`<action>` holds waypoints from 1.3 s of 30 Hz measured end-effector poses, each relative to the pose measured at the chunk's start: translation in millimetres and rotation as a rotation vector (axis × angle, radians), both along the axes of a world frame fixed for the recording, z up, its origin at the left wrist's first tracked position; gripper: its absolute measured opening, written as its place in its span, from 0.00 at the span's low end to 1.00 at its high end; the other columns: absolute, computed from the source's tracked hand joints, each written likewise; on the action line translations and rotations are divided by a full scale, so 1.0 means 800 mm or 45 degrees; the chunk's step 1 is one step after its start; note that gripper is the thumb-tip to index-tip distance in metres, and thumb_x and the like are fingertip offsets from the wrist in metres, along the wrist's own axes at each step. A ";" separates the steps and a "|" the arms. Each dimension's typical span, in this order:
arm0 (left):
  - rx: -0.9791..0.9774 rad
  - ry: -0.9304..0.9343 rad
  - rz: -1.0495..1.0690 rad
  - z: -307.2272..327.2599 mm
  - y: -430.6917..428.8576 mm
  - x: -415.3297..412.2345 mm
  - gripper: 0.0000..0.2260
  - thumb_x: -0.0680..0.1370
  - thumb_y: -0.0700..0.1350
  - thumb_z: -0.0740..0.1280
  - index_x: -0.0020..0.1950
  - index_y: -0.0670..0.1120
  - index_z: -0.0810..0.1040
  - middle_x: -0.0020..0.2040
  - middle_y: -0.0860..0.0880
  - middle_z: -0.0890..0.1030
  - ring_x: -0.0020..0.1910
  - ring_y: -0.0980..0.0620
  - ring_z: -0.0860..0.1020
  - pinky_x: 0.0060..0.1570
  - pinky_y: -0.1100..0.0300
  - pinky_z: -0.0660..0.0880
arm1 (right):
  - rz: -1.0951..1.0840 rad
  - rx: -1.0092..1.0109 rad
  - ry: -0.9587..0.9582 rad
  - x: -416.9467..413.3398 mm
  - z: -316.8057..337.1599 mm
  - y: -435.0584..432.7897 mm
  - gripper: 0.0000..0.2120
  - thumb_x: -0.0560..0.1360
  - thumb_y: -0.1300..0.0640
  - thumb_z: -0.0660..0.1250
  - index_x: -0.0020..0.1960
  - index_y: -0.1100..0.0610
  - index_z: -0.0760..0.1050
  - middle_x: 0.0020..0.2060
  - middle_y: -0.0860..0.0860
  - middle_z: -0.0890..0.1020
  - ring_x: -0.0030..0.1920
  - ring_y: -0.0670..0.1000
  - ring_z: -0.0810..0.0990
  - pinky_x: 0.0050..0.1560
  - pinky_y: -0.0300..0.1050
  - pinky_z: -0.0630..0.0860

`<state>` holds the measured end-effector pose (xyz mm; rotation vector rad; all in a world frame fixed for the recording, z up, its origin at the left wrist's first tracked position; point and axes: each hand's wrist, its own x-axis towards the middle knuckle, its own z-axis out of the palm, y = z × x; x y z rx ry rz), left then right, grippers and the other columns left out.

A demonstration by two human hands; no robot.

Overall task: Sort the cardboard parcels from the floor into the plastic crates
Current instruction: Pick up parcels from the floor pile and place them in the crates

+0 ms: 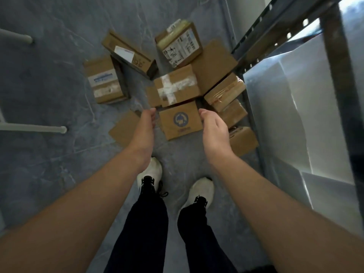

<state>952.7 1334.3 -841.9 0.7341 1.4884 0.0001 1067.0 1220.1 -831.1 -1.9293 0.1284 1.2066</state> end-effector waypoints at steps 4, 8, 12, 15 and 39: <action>-0.055 -0.010 0.037 -0.092 0.000 -0.004 0.35 0.77 0.63 0.60 0.79 0.45 0.66 0.67 0.47 0.75 0.78 0.39 0.61 0.77 0.41 0.57 | -0.054 -0.120 0.023 -0.003 -0.090 0.010 0.25 0.86 0.42 0.56 0.81 0.48 0.71 0.72 0.47 0.78 0.72 0.49 0.75 0.75 0.52 0.69; -0.078 0.013 -0.048 -0.144 -0.003 -0.010 0.23 0.80 0.64 0.55 0.62 0.53 0.81 0.58 0.51 0.81 0.60 0.46 0.77 0.61 0.49 0.67 | -0.097 -0.196 0.138 -0.021 -0.156 0.006 0.36 0.68 0.29 0.57 0.69 0.47 0.75 0.77 0.53 0.76 0.77 0.58 0.74 0.79 0.64 0.68; -0.073 0.015 -0.045 -0.141 -0.009 -0.013 0.22 0.82 0.64 0.53 0.51 0.52 0.82 0.47 0.53 0.80 0.48 0.50 0.79 0.46 0.56 0.72 | -0.019 -0.238 0.083 -0.035 -0.141 -0.001 0.38 0.77 0.33 0.55 0.84 0.46 0.65 0.82 0.50 0.69 0.81 0.53 0.66 0.83 0.60 0.61; -0.087 0.023 -0.084 -0.097 -0.010 -0.021 0.25 0.81 0.65 0.53 0.56 0.51 0.83 0.51 0.51 0.81 0.53 0.47 0.80 0.56 0.51 0.76 | -0.074 -0.229 0.158 -0.043 -0.103 -0.017 0.35 0.81 0.35 0.54 0.85 0.45 0.64 0.83 0.48 0.65 0.83 0.51 0.62 0.83 0.61 0.59; 0.414 -0.318 -0.088 0.355 0.063 0.047 0.27 0.84 0.60 0.51 0.42 0.44 0.81 0.37 0.48 0.83 0.44 0.48 0.79 0.52 0.51 0.74 | -0.491 0.300 -0.157 0.018 0.319 0.031 0.34 0.70 0.30 0.58 0.62 0.55 0.77 0.62 0.60 0.82 0.63 0.62 0.81 0.62 0.62 0.81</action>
